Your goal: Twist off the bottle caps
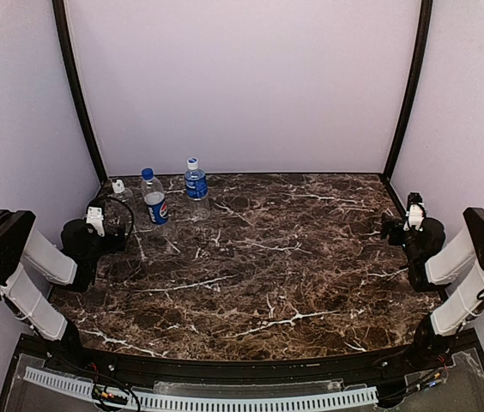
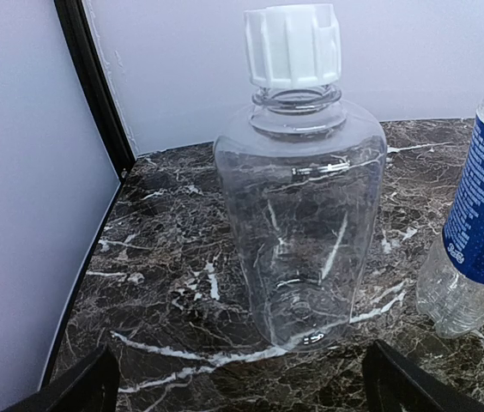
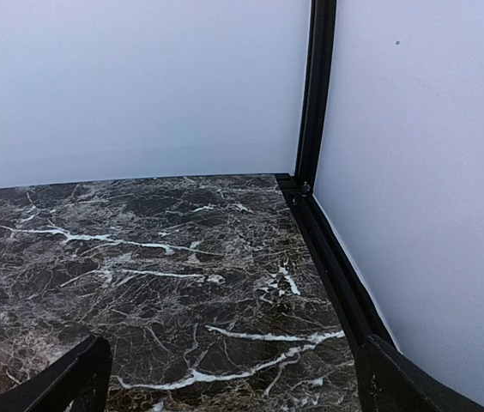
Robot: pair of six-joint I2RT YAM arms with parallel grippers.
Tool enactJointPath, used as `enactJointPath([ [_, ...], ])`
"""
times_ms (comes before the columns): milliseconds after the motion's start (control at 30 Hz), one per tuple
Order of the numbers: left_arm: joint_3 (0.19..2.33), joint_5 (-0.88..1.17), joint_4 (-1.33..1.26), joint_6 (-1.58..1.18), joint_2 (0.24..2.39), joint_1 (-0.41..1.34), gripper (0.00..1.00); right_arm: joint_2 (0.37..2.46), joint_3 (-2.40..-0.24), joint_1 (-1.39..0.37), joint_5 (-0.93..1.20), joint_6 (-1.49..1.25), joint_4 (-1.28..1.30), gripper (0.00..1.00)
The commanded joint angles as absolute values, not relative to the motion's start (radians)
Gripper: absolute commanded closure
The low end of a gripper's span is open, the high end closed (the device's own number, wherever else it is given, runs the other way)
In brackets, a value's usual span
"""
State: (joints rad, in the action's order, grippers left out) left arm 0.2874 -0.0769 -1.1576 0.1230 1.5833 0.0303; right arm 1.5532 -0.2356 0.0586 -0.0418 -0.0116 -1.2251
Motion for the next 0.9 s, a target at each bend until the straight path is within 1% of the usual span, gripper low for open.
enactJointPath([
  [0,0.293,-0.087,-1.145,0.117,1.577,0.028,0.0,1.551,-0.249,0.049,-0.044,-0.006,-1.239,0.01],
  [200,0.294,-0.086,-1.144,0.116,1.577,0.028,0.0,1.546,-0.254,0.05,-0.019,0.018,-1.228,0.01],
  [267,0.288,-0.104,-1.152,0.11,1.574,0.028,0.01,1.499,-0.295,0.049,-0.026,0.015,-1.113,0.02],
  [367,0.299,-0.129,-1.108,0.059,1.529,0.008,0.0,1.365,-0.418,0.05,-0.083,-0.015,-0.796,0.01],
  [400,0.305,-0.099,-1.043,0.047,1.511,-0.031,0.0,1.33,-0.448,0.055,-0.088,-0.038,-0.727,0.01],
  [467,0.318,-0.036,-0.985,0.02,1.459,-0.077,0.0,1.267,-0.48,0.06,-0.062,-0.047,-0.667,0.01],
  [600,0.354,0.056,-0.836,0.012,1.374,-0.134,0.0,1.171,-0.49,0.06,0.045,-0.069,-0.631,0.01],
  [733,0.342,0.115,-0.755,0.104,1.297,-0.15,0.0,1.105,-0.51,0.059,0.139,-0.103,-0.605,0.01],
  [767,0.351,0.156,-0.69,0.112,1.288,-0.157,0.0,1.094,-0.522,0.058,0.165,-0.112,-0.589,0.01],
  [800,0.391,0.186,-0.646,0.116,1.275,-0.173,0.0,1.085,-0.537,0.059,0.192,-0.12,-0.574,0.01],
  [833,0.419,0.25,-0.524,0.138,1.272,-0.18,0.0,1.081,-0.554,0.058,0.23,-0.129,-0.556,0.01],
  [867,0.499,0.287,-0.455,0.188,1.269,-0.187,0.0,1.077,-0.573,0.058,0.257,-0.138,-0.54,0.01],
])
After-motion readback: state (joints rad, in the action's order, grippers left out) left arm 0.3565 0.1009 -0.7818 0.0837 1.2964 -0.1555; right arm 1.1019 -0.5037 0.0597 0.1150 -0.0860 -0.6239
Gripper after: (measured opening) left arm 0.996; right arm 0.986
